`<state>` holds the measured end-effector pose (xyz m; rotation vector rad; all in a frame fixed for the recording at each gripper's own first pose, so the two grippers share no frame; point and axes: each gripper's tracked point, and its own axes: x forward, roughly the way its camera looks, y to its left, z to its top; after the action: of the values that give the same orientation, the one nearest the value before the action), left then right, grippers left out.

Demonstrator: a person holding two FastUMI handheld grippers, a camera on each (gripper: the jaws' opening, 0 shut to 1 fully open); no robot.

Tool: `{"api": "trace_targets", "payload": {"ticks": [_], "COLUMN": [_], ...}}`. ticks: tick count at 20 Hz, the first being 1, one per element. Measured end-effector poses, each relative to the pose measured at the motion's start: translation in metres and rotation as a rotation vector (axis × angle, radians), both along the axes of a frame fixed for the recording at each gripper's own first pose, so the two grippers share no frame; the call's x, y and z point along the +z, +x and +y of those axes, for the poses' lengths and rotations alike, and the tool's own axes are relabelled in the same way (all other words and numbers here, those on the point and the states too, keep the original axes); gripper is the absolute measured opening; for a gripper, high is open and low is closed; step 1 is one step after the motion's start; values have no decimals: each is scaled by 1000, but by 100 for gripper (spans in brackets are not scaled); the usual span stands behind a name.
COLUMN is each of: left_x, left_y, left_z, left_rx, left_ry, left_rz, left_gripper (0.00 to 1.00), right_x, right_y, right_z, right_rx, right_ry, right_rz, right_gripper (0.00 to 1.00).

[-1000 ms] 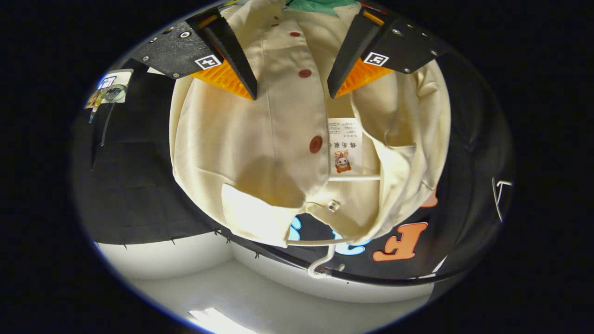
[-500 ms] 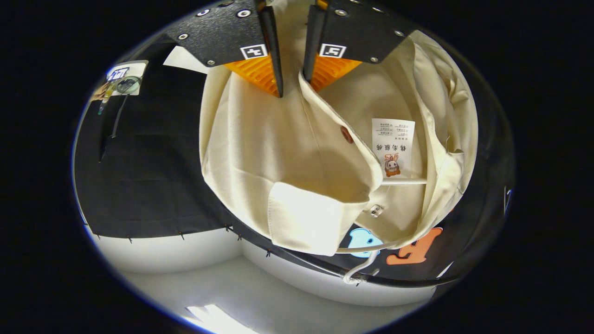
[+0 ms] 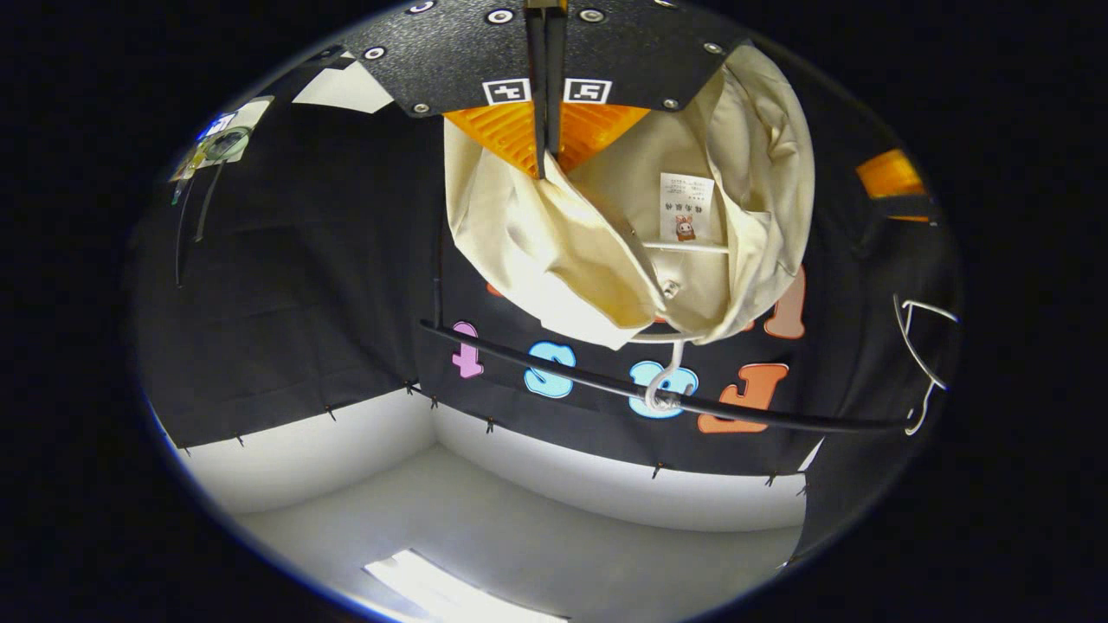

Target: Grasp the clothes on the hanger with both hands and then place them into the laundry hamper below.

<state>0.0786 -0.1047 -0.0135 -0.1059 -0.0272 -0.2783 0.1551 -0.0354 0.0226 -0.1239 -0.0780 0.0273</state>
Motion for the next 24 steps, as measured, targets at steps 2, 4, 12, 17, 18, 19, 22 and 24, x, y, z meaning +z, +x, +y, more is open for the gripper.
{"api": "trace_targets", "payload": {"ticks": [2,4,12,17,18,19,22,24], "left_x": [-12,-29,-82,-101,-102,-98,-78,-64], "left_y": [16,35,89,111,112,110,101,96], "left_z": [-27,-47,-76,-9,5,10,37,52], "left_rx": [-39,-56,3,218,247,238,279,332], "left_ry": [19,36,122,211,204,186,197,255], "left_rz": [9,27,49,69,78,82,58,26], "left_gripper": [100,94,96,72,48,19,20,18], "right_x": [12,20,23,16,15,14,11,10], "right_y": [-10,-22,-26,-25,-25,-26,-27,-27], "right_z": [-3,0,15,15,14,12,7,5], "right_rx": [14,33,79,78,76,74,64,59], "right_ry": [-15,-17,-24,-7,-6,-6,-10,-8], "right_rz": [-13,-28,-40,-25,-23,-24,-18,-14], "right_gripper": [0,0,0,0,0,0,0,0]}}
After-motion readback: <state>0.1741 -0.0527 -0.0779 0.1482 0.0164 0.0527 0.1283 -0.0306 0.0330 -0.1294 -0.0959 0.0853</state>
